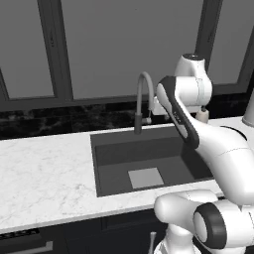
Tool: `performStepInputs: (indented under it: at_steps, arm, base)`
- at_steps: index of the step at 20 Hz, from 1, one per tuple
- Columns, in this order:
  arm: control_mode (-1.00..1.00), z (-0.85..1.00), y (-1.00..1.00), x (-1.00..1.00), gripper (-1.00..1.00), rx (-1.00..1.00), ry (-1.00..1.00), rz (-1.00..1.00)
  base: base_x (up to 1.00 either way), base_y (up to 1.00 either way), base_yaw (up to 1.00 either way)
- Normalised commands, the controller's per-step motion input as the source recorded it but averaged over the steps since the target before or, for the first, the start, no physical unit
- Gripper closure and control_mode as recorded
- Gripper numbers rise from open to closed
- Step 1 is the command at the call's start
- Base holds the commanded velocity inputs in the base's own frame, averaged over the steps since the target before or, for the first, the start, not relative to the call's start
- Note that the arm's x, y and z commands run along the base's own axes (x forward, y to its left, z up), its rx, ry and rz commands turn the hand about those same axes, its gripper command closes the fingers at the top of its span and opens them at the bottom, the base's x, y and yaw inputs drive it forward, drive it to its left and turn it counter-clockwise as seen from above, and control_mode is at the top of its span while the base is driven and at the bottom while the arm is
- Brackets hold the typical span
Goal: Pick the pan and sponge and place them into the sink. Then turn on the water.
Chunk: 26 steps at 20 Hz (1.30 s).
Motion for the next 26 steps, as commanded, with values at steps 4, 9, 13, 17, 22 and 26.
performStepInputs:
  at_steps: [4, 9, 13, 17, 22, 26]
  arm:
    - [-1.0, 0.0, -0.26, -0.11, -1.0, 0.0, -0.09, 0.0]
    - [-1.0, 0.0, -0.68, -0.44, -1.0, 0.0, -0.21, 0.03]
    - [-1.0, 0.0, -0.78, -0.57, -1.0, 0.0, -0.24, 0.0]
    - [-1.0, 0.0, -0.78, -0.55, -1.0, 0.02, -0.16, 0.0]
    - [-1.0, 0.0, -0.96, -0.32, -1.0, 0.0, 0.0, 0.0]
    - [-1.0, 0.0, -0.97, -0.12, -1.0, 0.0, 0.04, 0.0]
  base:
    - [0.0, 0.0, 0.0]
    - [0.0, 0.0, 0.0]
    - [0.0, 0.0, 0.0]
    - [0.0, 0.0, 0.0]
    - [0.0, 0.0, 0.0]
    - [0.0, 0.0, 0.0]
